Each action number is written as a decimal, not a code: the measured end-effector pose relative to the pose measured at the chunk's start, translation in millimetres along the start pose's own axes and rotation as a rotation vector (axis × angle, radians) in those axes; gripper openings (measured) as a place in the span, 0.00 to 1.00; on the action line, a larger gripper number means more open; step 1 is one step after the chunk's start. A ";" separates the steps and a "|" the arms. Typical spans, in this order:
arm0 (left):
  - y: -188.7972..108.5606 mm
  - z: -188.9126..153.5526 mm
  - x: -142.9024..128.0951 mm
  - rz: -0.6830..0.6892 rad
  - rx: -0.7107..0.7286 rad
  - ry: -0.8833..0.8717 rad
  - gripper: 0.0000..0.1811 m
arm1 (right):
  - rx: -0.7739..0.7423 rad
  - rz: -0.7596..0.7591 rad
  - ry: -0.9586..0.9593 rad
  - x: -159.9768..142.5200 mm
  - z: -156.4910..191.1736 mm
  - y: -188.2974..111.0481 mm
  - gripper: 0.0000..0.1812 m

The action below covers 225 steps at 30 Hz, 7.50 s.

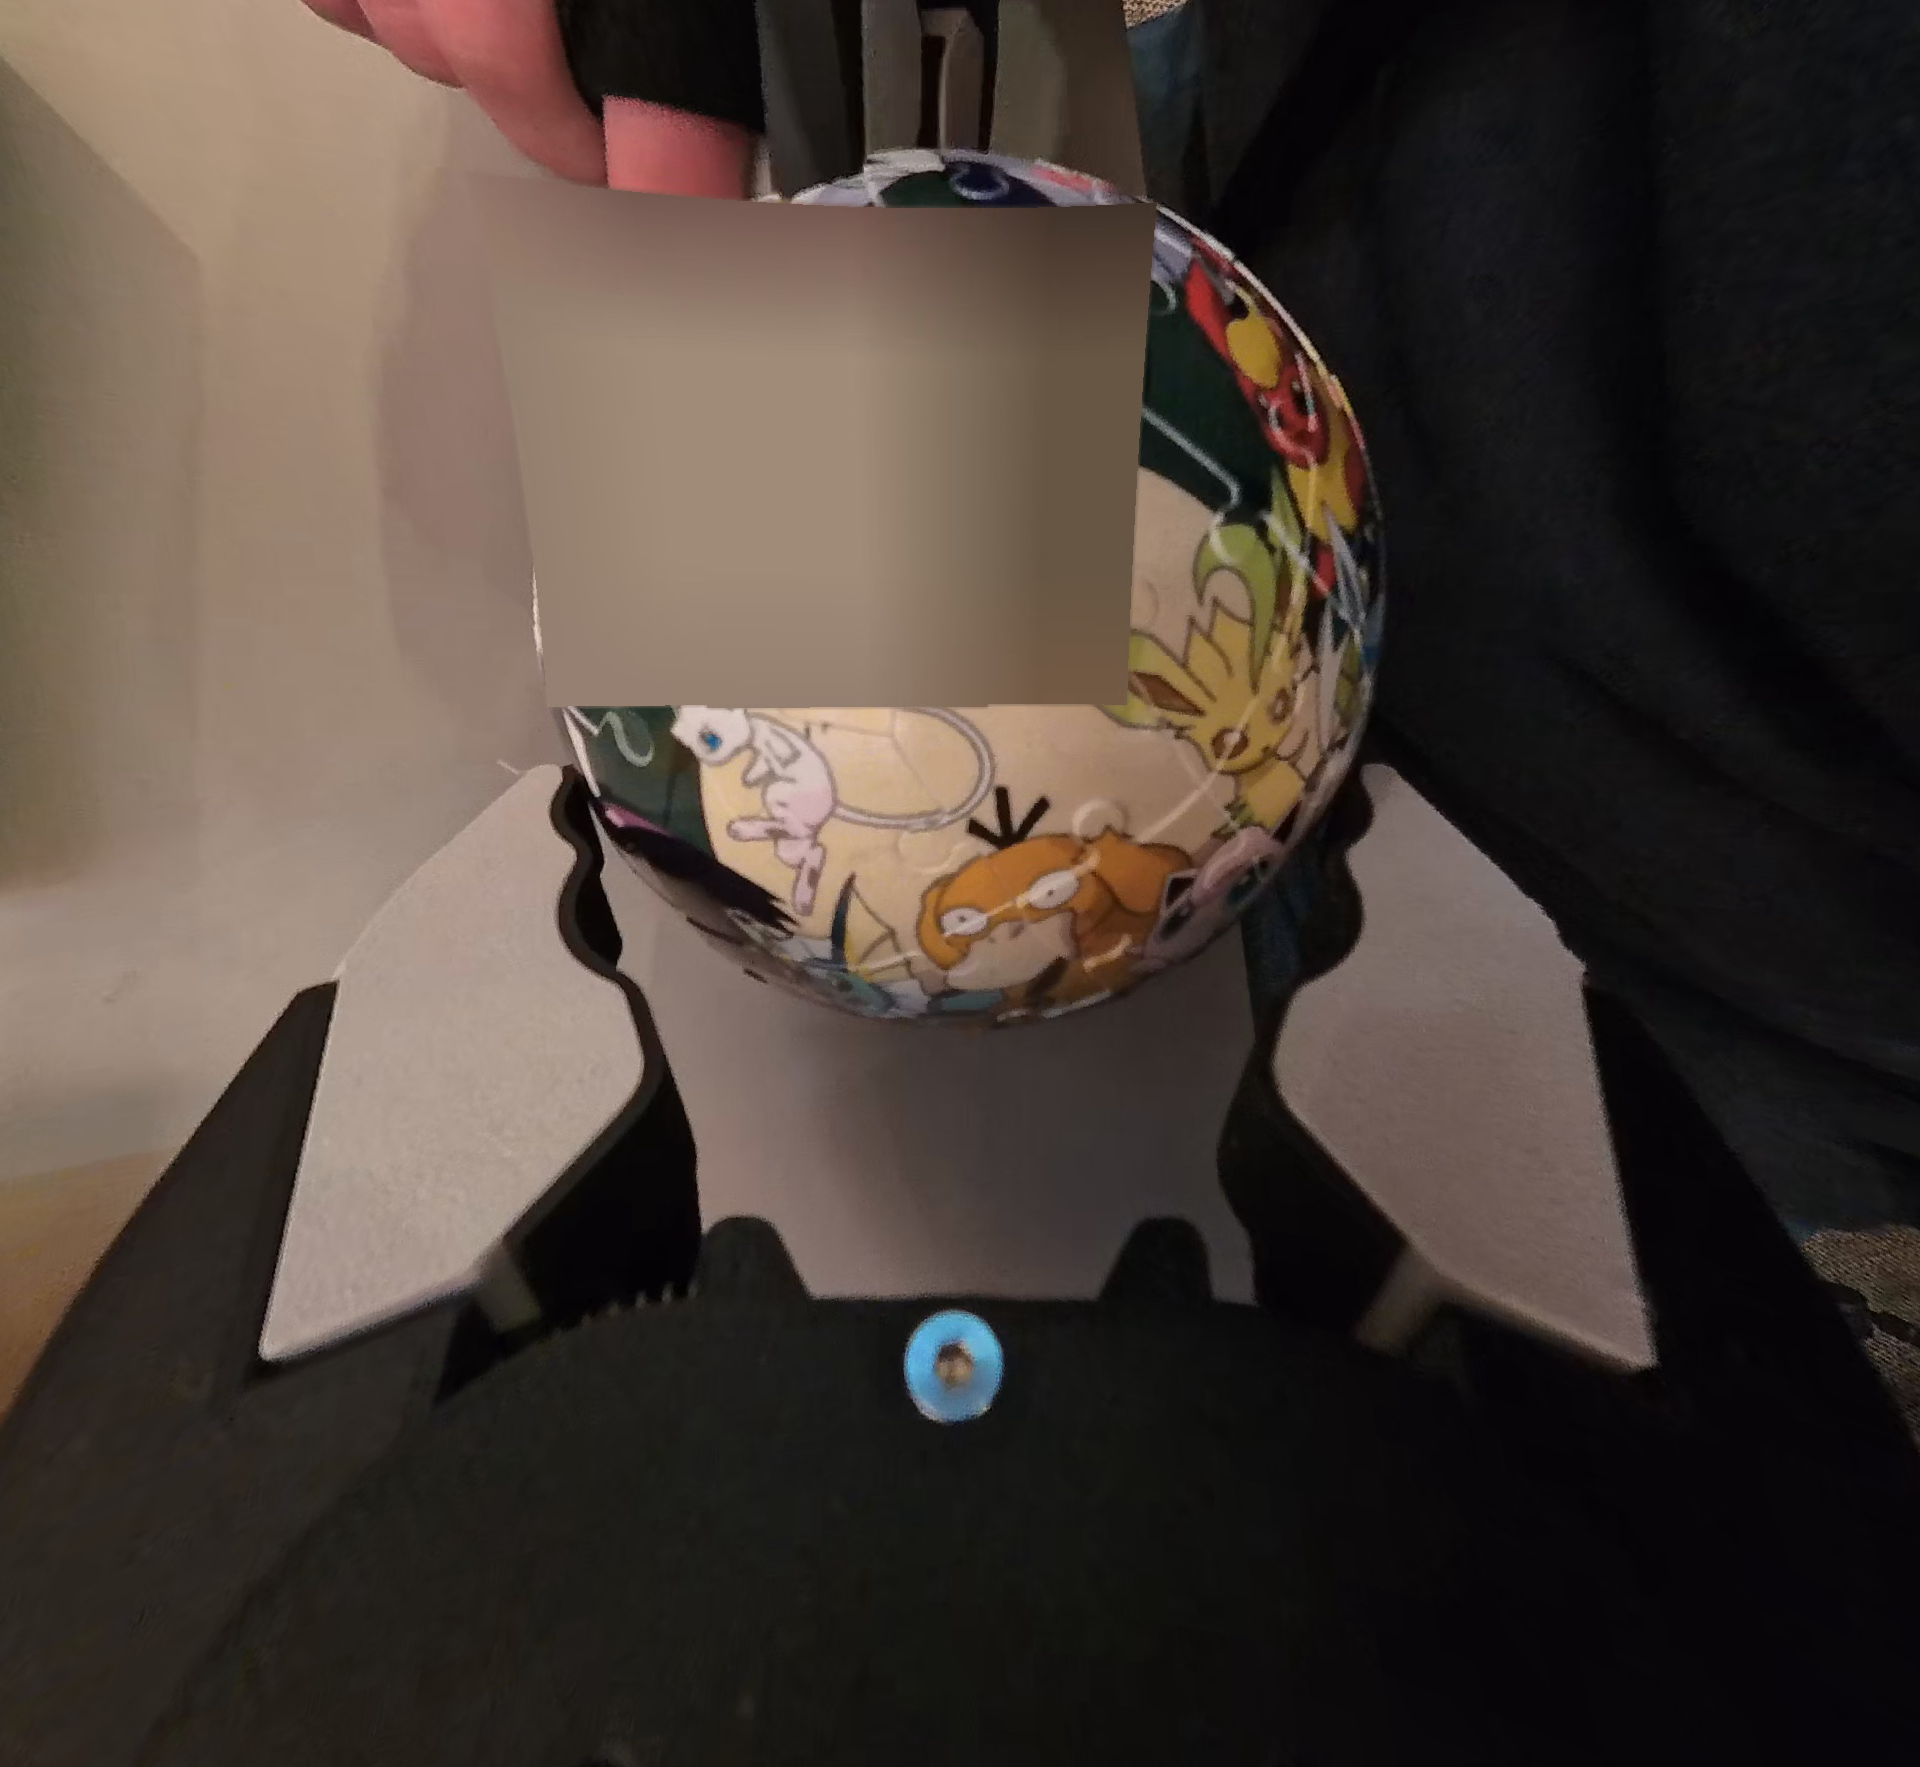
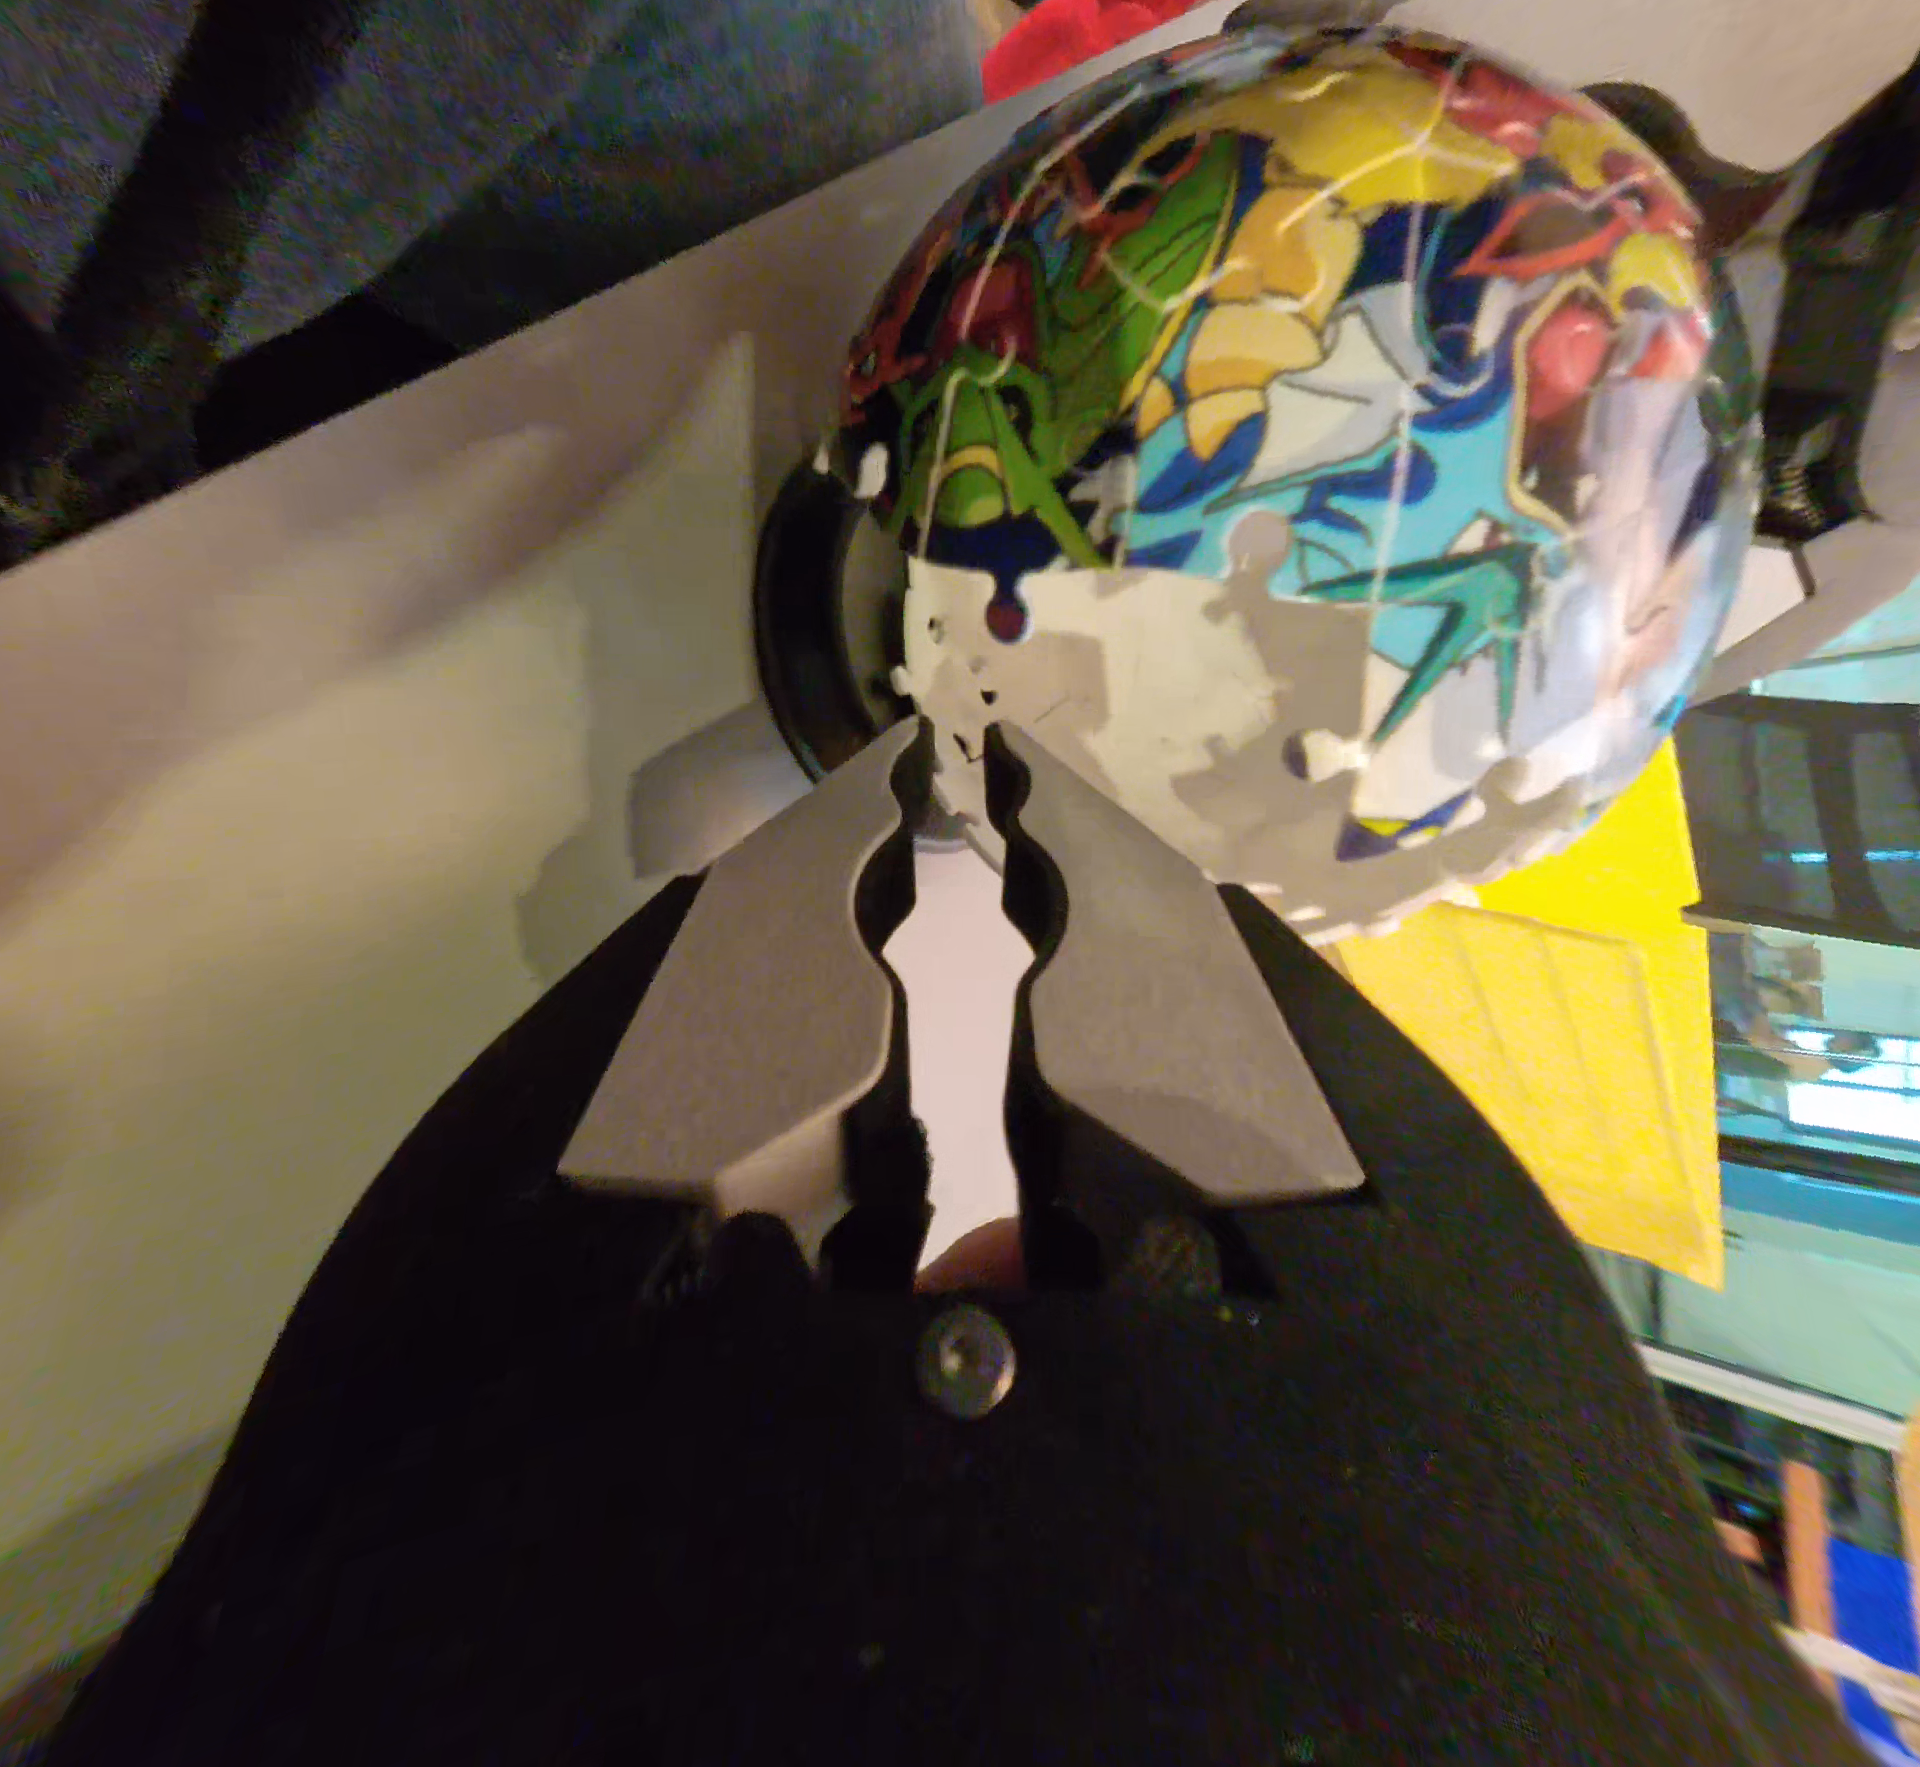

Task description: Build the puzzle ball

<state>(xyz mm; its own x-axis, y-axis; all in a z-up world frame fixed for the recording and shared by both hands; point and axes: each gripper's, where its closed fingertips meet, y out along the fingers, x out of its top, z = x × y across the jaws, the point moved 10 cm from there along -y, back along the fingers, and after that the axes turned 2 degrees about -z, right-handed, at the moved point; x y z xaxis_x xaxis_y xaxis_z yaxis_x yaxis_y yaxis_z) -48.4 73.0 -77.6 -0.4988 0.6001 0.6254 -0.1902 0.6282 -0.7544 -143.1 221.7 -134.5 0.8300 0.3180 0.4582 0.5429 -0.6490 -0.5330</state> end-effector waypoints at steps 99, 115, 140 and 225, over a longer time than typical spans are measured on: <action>3.6 1.5 2.9 -0.002 -0.003 0.005 0.71 | 0.293 -0.024 0.931 35.0 14.2 19.7 0.54; 4.2 1.3 3.8 0.000 0.001 0.009 0.71 | 0.280 0.016 0.898 28.3 11.5 22.6 0.49; 4.4 0.7 5.1 0.008 0.000 0.015 0.71 | 0.236 0.063 0.767 24.9 11.4 23.2 0.53; -72.3 -64.8 -76.8 -0.146 0.640 -0.423 0.41 | 0.116 -0.569 1.206 -62.2 -11.2 -86.3 0.35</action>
<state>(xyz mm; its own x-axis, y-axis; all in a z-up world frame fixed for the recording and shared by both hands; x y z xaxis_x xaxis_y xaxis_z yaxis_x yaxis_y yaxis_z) 58.4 13.6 -58.2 -0.6865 0.2125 0.6954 -0.6656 0.2014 -0.7186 -243.0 250.1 -109.0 -0.1119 -0.3213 0.9403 0.8306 -0.5497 -0.0890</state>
